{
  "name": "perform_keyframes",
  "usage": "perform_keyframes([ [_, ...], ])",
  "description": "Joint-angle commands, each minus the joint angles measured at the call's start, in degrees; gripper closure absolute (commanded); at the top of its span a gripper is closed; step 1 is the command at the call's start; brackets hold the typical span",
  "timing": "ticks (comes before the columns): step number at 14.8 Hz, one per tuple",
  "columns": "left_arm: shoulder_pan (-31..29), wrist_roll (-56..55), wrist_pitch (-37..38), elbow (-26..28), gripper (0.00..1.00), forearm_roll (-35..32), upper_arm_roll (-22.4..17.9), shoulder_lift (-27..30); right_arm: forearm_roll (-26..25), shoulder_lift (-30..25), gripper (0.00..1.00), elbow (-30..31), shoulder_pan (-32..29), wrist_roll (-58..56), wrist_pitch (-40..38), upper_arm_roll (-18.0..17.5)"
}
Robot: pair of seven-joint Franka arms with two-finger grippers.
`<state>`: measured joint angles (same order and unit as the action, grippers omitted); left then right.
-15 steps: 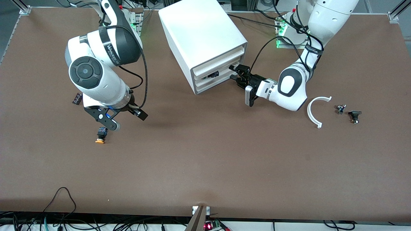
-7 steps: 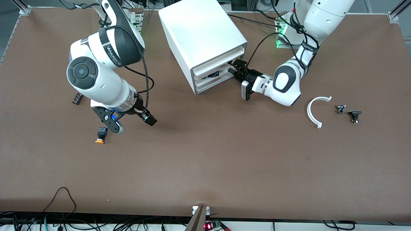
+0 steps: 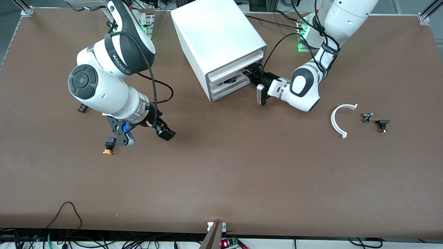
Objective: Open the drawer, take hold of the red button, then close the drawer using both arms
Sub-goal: 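Grasp the drawer handle with the left gripper and pull it open, then pull the drawer fully open with the left gripper while the right gripper approaches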
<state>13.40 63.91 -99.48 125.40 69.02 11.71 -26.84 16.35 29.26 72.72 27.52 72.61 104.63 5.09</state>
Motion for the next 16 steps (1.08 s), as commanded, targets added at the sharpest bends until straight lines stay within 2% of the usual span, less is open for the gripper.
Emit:
perform_keyframes([
  [1, 0.04, 2.19, -0.46, 0.90, 0.72, 2.26, 0.50, 0.20, 1.31, 2.99, 0.01, -4.33, 0.16, 1.31, -0.39, -0.26],
  [2, -0.04, 2.28, -0.37, 0.82, 0.80, 2.17, 0.50, 0.21, 1.49, 3.60, 0.01, -5.30, 0.25, 2.27, -0.22, -0.26],
  [3, -0.04, 3.49, -0.37, 0.81, 0.96, 2.17, 0.50, 0.21, 2.79, 4.13, 0.01, -5.92, 0.17, 4.45, 0.92, -0.26],
  [4, -0.13, 5.60, -0.37, 0.73, 1.00, 2.17, 0.50, 0.21, 4.63, 4.22, 0.01, -6.01, 0.17, 5.87, 2.84, -0.26],
  [10, -0.75, 4.92, -0.63, -1.02, 1.00, 0.95, -0.63, -0.49, 6.76, 4.31, 0.01, -6.10, 1.57, 9.30, 7.95, -0.95],
  [13, -1.01, 3.51, -1.16, -6.55, 1.00, -1.94, -2.56, -3.92, 7.64, 5.01, 0.01, -6.19, 1.57, 12.89, 11.99, -2.10],
  [16, -1.45, -0.52, -1.07, -12.70, 1.00, -8.52, -5.55, -4.89, 7.64, 6.50, 0.01, -6.28, 1.66, 17.82, 18.49, -5.00],
])
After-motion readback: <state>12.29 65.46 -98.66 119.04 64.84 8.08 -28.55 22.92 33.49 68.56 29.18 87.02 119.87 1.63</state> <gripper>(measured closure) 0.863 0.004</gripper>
